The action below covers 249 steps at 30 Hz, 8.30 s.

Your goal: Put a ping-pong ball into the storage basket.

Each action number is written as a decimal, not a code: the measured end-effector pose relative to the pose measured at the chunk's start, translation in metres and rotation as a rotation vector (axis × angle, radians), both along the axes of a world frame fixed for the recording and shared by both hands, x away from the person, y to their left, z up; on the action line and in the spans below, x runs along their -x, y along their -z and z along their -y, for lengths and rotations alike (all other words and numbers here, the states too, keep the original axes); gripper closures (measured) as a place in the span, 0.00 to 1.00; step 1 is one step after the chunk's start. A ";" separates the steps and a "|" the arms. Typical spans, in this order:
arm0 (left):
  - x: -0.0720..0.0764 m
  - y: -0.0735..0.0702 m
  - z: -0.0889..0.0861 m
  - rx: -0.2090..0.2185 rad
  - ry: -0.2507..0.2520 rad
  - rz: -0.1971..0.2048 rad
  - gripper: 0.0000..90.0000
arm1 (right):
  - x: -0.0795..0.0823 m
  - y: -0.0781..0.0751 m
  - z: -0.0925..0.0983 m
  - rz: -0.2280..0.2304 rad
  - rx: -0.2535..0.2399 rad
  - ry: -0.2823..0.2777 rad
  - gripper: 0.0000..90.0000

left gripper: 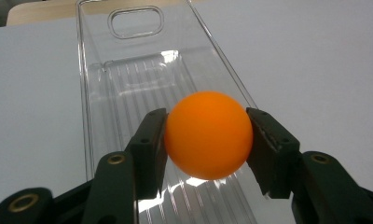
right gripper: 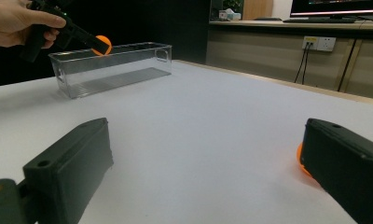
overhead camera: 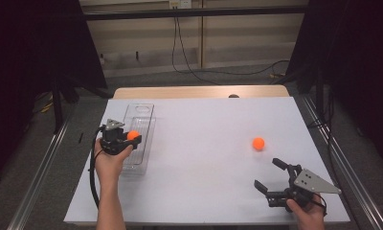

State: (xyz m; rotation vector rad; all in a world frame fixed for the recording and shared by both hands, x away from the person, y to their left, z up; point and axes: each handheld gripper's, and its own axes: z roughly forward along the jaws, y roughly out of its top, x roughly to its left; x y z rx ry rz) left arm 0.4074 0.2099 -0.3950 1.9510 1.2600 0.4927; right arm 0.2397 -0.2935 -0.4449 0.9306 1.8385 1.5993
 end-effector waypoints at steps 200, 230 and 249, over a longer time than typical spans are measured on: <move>0.011 0.011 0.189 0.135 0.417 -0.017 0.09 | -0.002 -0.001 0.008 -0.028 -0.022 0.013 0.02; 0.007 0.023 0.225 0.140 0.464 -0.005 0.10 | -0.002 -0.002 0.011 -0.027 -0.022 0.015 0.02; 0.004 0.031 0.242 0.137 0.478 -0.004 0.09 | -0.002 -0.002 0.011 -0.036 -0.021 0.018 0.02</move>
